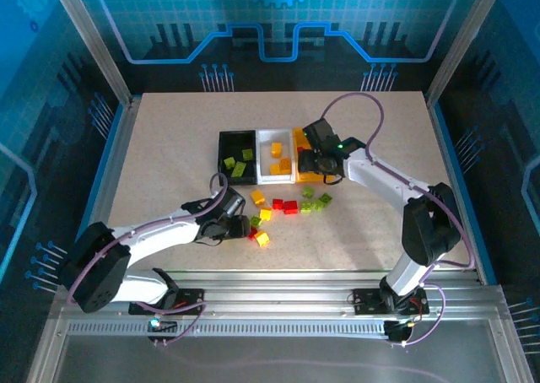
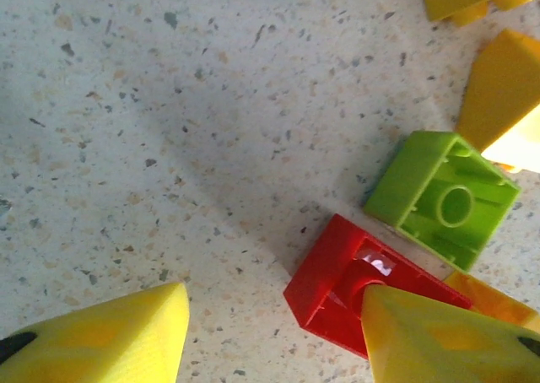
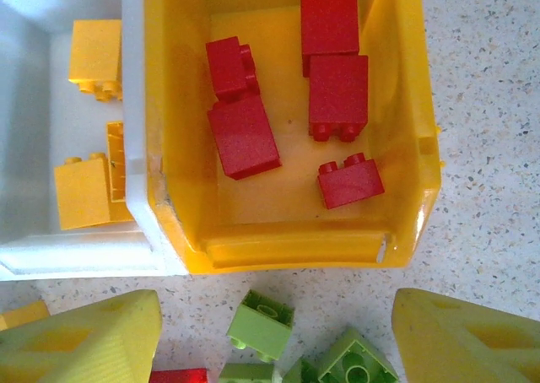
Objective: Sort the legos into containers by color
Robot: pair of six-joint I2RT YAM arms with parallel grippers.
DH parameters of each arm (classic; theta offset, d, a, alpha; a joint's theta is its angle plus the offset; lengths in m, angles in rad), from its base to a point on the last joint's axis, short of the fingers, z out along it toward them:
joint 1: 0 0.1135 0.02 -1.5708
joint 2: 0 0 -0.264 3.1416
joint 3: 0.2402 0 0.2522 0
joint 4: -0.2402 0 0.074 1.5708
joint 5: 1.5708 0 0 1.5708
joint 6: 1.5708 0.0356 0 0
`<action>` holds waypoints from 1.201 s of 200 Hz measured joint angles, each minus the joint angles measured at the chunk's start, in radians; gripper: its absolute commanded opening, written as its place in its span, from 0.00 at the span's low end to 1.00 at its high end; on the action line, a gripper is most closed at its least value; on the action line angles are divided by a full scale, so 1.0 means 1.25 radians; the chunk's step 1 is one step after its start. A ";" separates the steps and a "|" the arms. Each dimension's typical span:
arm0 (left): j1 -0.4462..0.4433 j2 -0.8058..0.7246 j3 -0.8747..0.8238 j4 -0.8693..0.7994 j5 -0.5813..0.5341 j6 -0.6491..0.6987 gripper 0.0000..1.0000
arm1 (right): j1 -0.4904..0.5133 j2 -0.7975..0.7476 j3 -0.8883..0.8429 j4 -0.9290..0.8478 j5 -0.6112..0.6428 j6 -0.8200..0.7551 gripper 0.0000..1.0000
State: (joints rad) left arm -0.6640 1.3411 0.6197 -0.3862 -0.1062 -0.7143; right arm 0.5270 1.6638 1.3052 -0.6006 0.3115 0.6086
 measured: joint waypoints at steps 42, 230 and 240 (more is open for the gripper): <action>-0.002 0.018 0.027 -0.034 -0.032 0.002 0.49 | -0.002 -0.023 -0.005 0.005 -0.002 0.002 0.75; -0.032 0.071 0.064 -0.122 -0.091 0.012 0.83 | -0.023 -0.054 -0.071 0.038 -0.027 0.011 0.75; -0.032 0.084 0.063 -0.115 -0.095 0.015 0.78 | -0.025 -0.056 -0.071 0.039 -0.028 0.011 0.75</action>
State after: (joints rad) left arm -0.7044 1.4460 0.6987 -0.5297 -0.2249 -0.6956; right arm 0.4961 1.5944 1.2160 -0.5522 0.2768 0.6224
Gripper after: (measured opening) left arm 0.845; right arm 0.750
